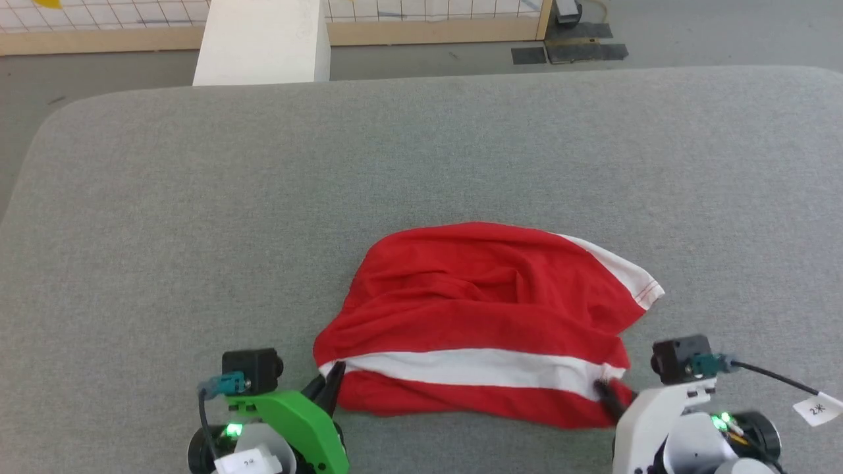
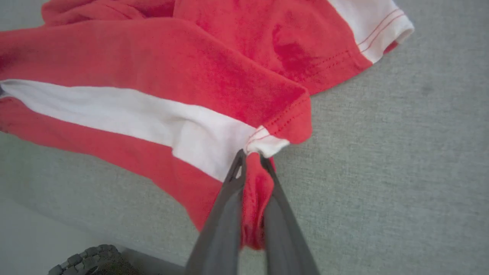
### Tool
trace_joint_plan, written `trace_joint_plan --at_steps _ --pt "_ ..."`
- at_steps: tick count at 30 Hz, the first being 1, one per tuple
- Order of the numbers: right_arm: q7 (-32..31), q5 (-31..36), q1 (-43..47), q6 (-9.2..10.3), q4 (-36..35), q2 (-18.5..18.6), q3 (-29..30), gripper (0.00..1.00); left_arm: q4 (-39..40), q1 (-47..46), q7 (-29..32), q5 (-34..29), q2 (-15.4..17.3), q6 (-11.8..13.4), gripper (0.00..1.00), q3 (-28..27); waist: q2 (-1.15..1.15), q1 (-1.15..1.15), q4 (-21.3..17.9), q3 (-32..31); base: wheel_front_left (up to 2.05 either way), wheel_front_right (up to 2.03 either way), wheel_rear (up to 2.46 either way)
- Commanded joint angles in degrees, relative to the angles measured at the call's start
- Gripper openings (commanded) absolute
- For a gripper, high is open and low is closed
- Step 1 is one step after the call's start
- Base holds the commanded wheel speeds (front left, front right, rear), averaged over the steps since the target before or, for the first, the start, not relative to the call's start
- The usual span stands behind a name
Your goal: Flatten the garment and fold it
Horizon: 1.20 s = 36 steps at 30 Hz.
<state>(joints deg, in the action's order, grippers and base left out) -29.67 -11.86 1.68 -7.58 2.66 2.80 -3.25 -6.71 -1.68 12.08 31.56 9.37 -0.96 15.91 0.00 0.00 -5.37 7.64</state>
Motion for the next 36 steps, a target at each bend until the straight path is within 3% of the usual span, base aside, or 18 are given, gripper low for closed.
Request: trace_joint_plan --at_steps 1,13,14,15,16,26,31,36 --pt "-0.51 -0.89 0.28 0.09 0.53 0.08 0.15 1.00 -0.35 0.69 -0.07 0.80 0.58 0.25 0.00 -0.11 0.00 0.00 0.14 0.51 0.00 0.00 0.00" --pt "3.50 -2.43 -2.93 0.09 2.73 0.08 -0.50 1.00 -1.46 -0.36 -0.54 1.15 0.88 0.48 0.00 -0.26 0.00 0.00 0.25 2.14 0.00 0.00 0.00" --pt "3.66 -2.35 -3.07 0.09 2.37 0.08 -0.58 0.48 -1.42 -0.51 -0.54 1.14 0.88 0.50 0.00 -0.20 0.00 0.00 0.34 2.16 0.00 0.00 0.00" --pt "3.66 -2.33 -3.08 0.09 1.97 0.08 -0.65 0.32 -1.40 -0.60 -0.54 1.13 0.88 0.50 0.00 -0.14 0.00 0.00 0.42 2.16 0.00 0.00 0.00" --pt "3.50 -2.09 -2.96 0.09 1.31 0.08 -0.79 0.00 -1.37 -0.68 -0.53 1.12 0.89 0.50 0.00 -0.06 0.00 0.00 0.52 2.13 0.00 0.00 0.00" --pt "-1.14 0.66 -1.33 0.09 -12.61 0.08 -0.96 0.00 2.61 -1.90 -0.48 1.46 1.56 -0.16 0.00 0.18 0.00 0.00 0.79 1.57 0.00 0.00 0.00" --pt "-3.04 -0.14 -13.64 0.09 -14.31 3.55 -1.66 0.00 7.52 -11.52 3.99 3.82 4.06 -3.00 0.00 -0.78 0.00 0.00 0.22 3.57 0.00 0.00 0.00" --pt "-2.98 -3.06 -32.55 0.09 -6.31 8.00 -2.93 0.00 8.27 -27.73 10.92 5.57 6.41 -3.80 0.00 -2.36 0.00 0.00 -0.20 9.09 0.00 0.00 0.00"
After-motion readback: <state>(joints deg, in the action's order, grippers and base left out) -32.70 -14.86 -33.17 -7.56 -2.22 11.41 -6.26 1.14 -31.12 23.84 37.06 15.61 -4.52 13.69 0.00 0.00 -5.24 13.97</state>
